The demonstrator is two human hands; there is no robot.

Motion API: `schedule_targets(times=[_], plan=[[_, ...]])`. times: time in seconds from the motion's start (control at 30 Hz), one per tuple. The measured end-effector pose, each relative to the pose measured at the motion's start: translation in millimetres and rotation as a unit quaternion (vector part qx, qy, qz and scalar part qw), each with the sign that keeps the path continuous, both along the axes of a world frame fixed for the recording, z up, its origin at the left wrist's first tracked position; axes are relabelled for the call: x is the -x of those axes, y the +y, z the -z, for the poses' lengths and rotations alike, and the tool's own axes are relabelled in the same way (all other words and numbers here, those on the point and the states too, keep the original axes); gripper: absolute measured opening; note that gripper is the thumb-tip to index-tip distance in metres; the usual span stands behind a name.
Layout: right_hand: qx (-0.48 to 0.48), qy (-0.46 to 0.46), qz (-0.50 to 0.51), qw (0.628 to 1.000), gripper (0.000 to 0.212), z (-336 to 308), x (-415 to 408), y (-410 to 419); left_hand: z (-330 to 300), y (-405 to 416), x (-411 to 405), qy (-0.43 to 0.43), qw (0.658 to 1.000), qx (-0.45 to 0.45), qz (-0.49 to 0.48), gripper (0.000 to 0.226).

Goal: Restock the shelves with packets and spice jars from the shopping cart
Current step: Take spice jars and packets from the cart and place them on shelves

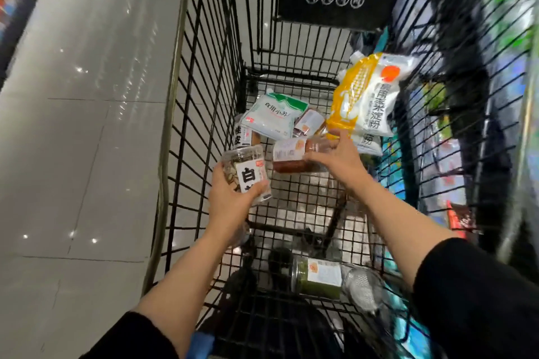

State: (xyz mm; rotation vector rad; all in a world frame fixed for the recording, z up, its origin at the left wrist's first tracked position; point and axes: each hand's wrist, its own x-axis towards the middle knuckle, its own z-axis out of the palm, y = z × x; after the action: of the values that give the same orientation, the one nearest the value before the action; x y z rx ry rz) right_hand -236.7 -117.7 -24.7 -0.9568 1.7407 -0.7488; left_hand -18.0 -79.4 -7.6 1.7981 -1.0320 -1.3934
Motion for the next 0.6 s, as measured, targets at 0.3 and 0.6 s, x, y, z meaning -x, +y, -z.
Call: schedule_targets(times=[0.3, 0.6], plan=[[0.112, 0.116, 0.027, 0.987, 0.017, -169, 22, 41, -114, -20, 14, 0.094, 0.974, 0.137, 0.156, 0.089], [0.158, 0.185, 0.222, 0.944, 0.024, -300, 17, 155, -218, 8, 55, 0.253, 0.854, 0.166, 0.422, 0.083]])
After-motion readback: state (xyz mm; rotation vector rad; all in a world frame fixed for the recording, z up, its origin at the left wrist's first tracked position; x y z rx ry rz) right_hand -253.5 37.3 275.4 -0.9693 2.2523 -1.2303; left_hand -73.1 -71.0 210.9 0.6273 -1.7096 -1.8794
